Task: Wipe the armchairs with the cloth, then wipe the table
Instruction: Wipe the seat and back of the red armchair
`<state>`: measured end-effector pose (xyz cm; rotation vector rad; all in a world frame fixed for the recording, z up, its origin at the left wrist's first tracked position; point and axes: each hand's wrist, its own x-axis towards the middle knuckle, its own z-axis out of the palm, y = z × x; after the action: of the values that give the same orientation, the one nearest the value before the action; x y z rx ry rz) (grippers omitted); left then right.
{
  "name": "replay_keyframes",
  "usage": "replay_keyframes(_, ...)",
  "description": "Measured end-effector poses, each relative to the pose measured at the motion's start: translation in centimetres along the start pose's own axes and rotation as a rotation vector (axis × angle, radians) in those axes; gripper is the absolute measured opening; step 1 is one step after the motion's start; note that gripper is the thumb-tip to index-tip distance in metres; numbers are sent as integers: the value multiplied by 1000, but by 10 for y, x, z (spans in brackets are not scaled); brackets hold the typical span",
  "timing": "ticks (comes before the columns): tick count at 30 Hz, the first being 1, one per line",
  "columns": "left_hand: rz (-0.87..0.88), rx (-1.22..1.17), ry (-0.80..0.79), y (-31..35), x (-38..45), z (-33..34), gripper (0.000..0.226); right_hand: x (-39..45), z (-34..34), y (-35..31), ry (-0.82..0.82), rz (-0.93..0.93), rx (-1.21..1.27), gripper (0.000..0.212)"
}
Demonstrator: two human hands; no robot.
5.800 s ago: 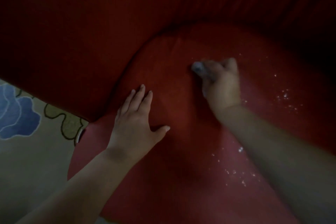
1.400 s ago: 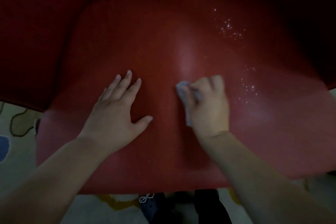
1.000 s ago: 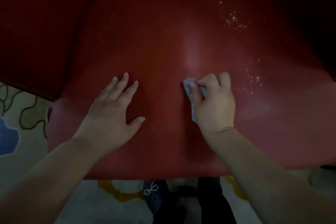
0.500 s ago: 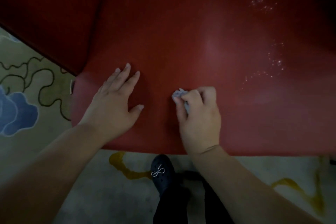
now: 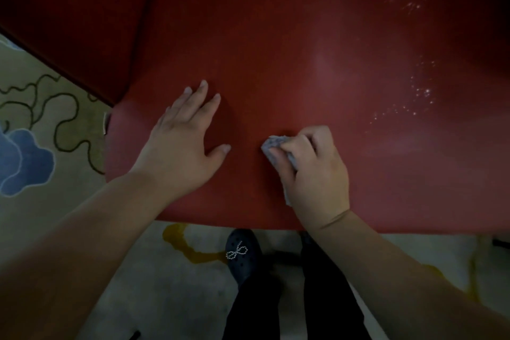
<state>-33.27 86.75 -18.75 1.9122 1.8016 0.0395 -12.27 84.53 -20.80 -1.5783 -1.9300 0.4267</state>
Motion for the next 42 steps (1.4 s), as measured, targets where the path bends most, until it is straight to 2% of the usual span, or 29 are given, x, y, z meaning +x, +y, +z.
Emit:
replay_keyframes(7,106,94,-36,45,23,12,86,32,-34,55,-8,65,-122,20)
replay_keyframes(12,41,164,49,82,41,22,86,52,-54,81,-19,-16,-231,20)
replay_keyframes(17,19,192,70,103,62,26,86,79,-83,121,13,-49,-308,31)
replay_keyframes(24,27,194,84,115,83,29,86,129,-106,180,32,32,-353,29)
replay_keyframes(27,19,189,95,118,90,28,85,157,-107,201,74,147,-369,28)
replay_keyframes(32,12,177,99,119,101,25,84,165,-96,195,181,299,-228,26)
replay_keyframes(35,9,170,102,120,105,23,83,143,-83,161,164,225,-89,23)
replay_keyframes(39,-18,171,129,120,114,16,82,121,-65,125,-89,-68,-50,23)
replay_keyframes(40,-30,164,139,119,117,13,83,126,-67,130,-118,-87,-57,24)
replay_keyframes(42,-54,154,154,115,124,7,83,149,-79,152,-70,-19,-98,29)
